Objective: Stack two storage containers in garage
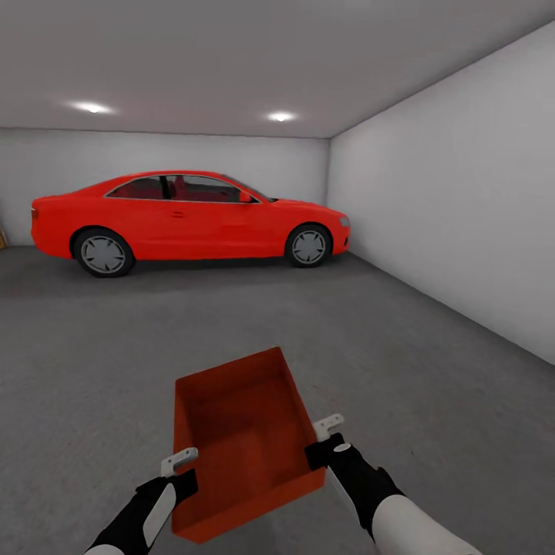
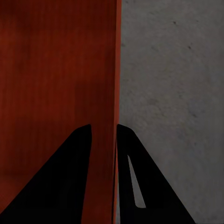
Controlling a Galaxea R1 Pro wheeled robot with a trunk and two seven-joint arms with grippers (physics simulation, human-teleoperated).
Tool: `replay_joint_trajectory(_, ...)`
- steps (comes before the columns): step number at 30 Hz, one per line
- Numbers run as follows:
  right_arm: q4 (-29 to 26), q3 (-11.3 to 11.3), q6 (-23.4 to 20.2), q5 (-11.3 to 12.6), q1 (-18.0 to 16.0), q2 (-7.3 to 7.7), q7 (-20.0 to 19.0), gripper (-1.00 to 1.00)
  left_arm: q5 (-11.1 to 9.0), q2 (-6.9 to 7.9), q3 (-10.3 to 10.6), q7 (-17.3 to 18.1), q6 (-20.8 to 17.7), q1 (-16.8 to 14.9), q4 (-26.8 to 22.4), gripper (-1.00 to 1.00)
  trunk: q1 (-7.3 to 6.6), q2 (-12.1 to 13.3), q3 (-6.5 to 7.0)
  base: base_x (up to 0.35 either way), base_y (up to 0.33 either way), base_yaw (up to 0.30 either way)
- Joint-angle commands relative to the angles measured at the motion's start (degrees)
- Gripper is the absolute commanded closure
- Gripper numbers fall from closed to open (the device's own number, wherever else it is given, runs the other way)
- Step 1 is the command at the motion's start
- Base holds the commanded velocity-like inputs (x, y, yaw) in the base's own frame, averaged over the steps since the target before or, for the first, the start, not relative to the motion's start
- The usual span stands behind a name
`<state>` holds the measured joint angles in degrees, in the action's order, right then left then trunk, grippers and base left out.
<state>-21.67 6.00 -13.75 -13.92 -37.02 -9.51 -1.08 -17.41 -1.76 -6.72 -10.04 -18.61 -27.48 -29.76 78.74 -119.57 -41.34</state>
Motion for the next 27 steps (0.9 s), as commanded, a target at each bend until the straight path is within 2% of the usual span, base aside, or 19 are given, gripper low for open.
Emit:
replay_joint_trajectory(1, 0.1, 0.5, -0.4, -0.3, 0.0, 0.11, -0.4, 1.0, -0.9, 0.27, 0.2, -0.4, -0.2, 0.0, -0.3, 1.0, -0.01, 0.0, -0.07, 0.0, 0.0, 0.0)
replay_joint_trajectory(9, 0.1, -3.2, -0.5, -4.4, 0.0, -0.13, -1.5, 1.0, -0.3, -0.08, -0.6, -0.4, -0.2, 0.0, -0.3, 1.0, -0.01, 0.0, -0.65, 0.0, 0.0, 0.0)
replay_joint_trajectory(19, 0.1, -6.6, -0.5, -7.9, 0.0, -0.14, -2.8, 1.0, 1.9, -1.15, -2.6, -0.5, -0.2, 0.0, -0.1, 1.0, -0.01, 0.0, -1.55, 0.0, 0.0, 0.0)
replay_joint_trajectory(20, 0.1, 3.0, -0.5, 4.0, 0.0, 0.11, -2.8, 1.0, -1.0, 0.27, 0.2, -0.5, -0.2, 0.0, -0.4, 1.0, -0.01, 0.0, -1.64, 0.0, 0.0, 0.0)
replay_joint_trajectory(27, 0.1, 3.0, -0.5, 4.0, 0.0, 0.11, -2.8, 1.0, -1.0, 0.27, 0.2, -0.5, -0.2, 0.0, -0.4, 1.0, -0.01, 0.0, -2.27, 0.0, 0.0, 0.0)
